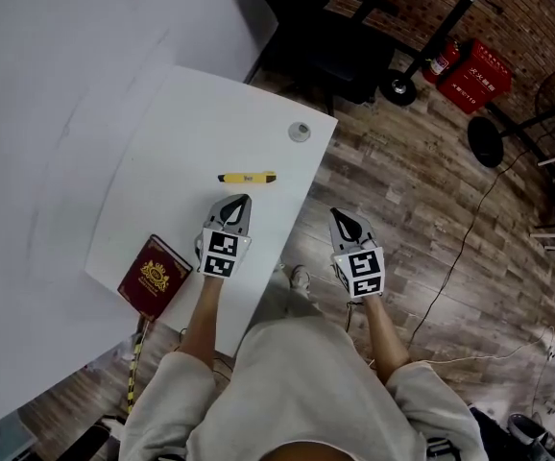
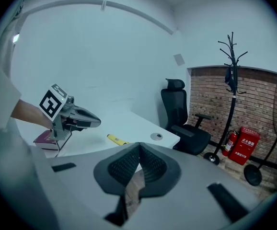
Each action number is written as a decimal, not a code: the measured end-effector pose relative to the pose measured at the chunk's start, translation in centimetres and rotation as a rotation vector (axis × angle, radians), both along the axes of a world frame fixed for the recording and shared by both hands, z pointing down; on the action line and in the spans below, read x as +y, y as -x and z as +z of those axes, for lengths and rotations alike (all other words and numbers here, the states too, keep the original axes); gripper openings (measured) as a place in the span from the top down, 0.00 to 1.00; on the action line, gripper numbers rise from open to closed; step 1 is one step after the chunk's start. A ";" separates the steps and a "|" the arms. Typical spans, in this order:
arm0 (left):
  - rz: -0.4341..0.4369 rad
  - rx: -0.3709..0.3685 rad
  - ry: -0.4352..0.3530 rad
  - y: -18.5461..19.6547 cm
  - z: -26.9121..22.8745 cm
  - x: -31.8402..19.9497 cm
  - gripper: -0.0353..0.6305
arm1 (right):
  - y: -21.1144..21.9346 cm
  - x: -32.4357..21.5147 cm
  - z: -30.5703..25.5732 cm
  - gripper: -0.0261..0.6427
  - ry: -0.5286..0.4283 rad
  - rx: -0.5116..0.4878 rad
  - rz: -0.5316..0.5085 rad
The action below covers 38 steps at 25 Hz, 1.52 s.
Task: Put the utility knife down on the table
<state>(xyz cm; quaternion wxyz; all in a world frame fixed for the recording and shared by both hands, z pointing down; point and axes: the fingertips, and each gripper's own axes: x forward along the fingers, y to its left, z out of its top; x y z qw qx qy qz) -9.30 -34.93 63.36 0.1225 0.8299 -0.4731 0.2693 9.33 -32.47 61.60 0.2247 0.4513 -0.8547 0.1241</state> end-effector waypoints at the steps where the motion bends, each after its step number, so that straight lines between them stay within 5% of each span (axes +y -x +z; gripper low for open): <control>1: -0.001 0.008 -0.016 -0.2 -0.7 0.3 0.94 | -0.1 0.0 -0.2 0.96 -0.005 -0.003 0.003; 22: -0.017 0.049 -0.256 -3.1 -11.7 2.4 0.94 | -2.9 0.3 -9.1 0.96 -0.192 -0.035 0.039; 38: -0.010 0.062 -0.360 -3.8 -16.5 2.3 0.94 | -3.2 -0.4 -13.6 0.96 -0.299 -0.034 0.041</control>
